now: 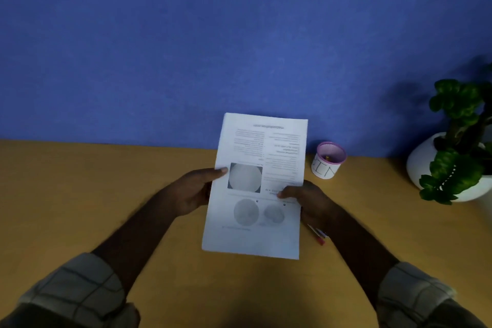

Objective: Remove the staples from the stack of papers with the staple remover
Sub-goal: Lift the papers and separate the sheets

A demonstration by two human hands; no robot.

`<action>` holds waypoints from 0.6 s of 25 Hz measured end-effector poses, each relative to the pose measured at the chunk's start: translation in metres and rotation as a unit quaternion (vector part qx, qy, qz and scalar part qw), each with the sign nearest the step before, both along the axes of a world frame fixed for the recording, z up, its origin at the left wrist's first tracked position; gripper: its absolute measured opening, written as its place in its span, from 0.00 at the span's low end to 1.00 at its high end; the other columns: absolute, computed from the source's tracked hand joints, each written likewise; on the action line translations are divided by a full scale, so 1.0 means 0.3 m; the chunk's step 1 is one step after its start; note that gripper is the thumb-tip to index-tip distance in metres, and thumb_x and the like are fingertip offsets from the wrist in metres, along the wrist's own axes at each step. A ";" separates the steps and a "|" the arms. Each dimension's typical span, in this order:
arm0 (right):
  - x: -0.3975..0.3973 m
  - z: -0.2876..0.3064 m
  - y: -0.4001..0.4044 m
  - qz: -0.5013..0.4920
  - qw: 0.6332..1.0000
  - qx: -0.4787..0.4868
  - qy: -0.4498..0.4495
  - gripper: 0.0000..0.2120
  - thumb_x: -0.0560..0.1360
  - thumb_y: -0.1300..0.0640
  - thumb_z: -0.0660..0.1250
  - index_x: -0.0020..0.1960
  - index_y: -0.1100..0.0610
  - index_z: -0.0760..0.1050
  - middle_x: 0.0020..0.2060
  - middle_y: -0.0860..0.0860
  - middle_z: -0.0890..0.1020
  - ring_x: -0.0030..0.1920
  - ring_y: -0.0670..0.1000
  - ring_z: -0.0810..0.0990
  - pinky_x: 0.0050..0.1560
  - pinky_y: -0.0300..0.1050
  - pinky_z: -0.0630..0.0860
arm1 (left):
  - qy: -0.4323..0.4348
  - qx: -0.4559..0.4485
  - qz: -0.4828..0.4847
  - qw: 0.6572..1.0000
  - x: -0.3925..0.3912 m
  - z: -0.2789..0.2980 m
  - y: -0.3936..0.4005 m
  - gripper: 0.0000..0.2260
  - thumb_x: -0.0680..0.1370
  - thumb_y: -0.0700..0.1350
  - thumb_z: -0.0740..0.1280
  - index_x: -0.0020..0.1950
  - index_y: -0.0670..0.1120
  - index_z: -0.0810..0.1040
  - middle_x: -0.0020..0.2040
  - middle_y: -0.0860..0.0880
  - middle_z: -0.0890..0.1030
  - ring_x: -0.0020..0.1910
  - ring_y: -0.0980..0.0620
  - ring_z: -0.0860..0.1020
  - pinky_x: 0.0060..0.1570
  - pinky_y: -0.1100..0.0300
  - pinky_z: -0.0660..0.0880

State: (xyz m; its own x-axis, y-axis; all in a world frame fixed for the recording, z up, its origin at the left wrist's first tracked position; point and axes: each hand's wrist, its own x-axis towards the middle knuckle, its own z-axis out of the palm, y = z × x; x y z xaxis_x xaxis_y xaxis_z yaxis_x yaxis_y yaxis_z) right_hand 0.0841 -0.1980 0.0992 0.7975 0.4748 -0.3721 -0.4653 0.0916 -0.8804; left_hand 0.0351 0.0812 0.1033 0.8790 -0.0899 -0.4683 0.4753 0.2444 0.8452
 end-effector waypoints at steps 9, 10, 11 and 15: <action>-0.086 -0.089 0.111 -0.167 0.956 -0.145 -0.195 0.12 0.78 0.58 0.66 0.60 0.47 0.78 0.52 0.40 0.82 0.52 0.44 0.81 0.49 0.41 0.79 | -0.207 0.147 0.218 0.942 -0.060 -0.066 -0.205 0.09 0.76 0.43 0.73 0.51 0.57 0.85 0.50 0.55 0.87 0.51 0.53 0.85 0.45 0.62 0.81; -0.100 -0.107 0.119 -0.182 0.951 -0.135 -0.209 0.10 0.78 0.55 0.66 0.57 0.42 0.77 0.49 0.35 0.82 0.49 0.39 0.81 0.48 0.38 0.79 | -0.230 0.149 0.230 0.934 -0.070 -0.074 -0.218 0.10 0.76 0.42 0.73 0.49 0.58 0.85 0.50 0.57 0.87 0.50 0.56 0.85 0.44 0.64 0.81; -0.116 -0.128 0.124 -0.186 0.949 -0.132 -0.216 0.08 0.78 0.52 0.66 0.53 0.38 0.76 0.46 0.32 0.82 0.48 0.36 0.81 0.45 0.34 0.79 | -0.241 0.153 0.237 0.929 -0.080 -0.091 -0.226 0.10 0.76 0.42 0.73 0.49 0.59 0.85 0.50 0.58 0.87 0.50 0.58 0.85 0.43 0.65 0.81; -0.168 -0.257 0.101 -0.153 0.949 -0.206 -0.180 0.06 0.79 0.52 0.65 0.54 0.43 0.76 0.51 0.42 0.82 0.56 0.47 0.81 0.52 0.44 0.78 | -0.152 0.231 0.195 0.941 -0.128 -0.192 -0.261 0.08 0.77 0.44 0.73 0.43 0.58 0.83 0.44 0.56 0.86 0.47 0.55 0.84 0.39 0.66 0.79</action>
State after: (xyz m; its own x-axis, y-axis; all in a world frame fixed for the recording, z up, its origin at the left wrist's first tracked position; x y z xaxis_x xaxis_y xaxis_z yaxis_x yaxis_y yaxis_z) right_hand 0.0337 -0.1677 0.0221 0.9856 0.0735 -0.1525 -0.1338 -0.2137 -0.9677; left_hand -0.0033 0.0028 0.0457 0.9024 0.4191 -0.1005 0.1454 -0.0765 0.9864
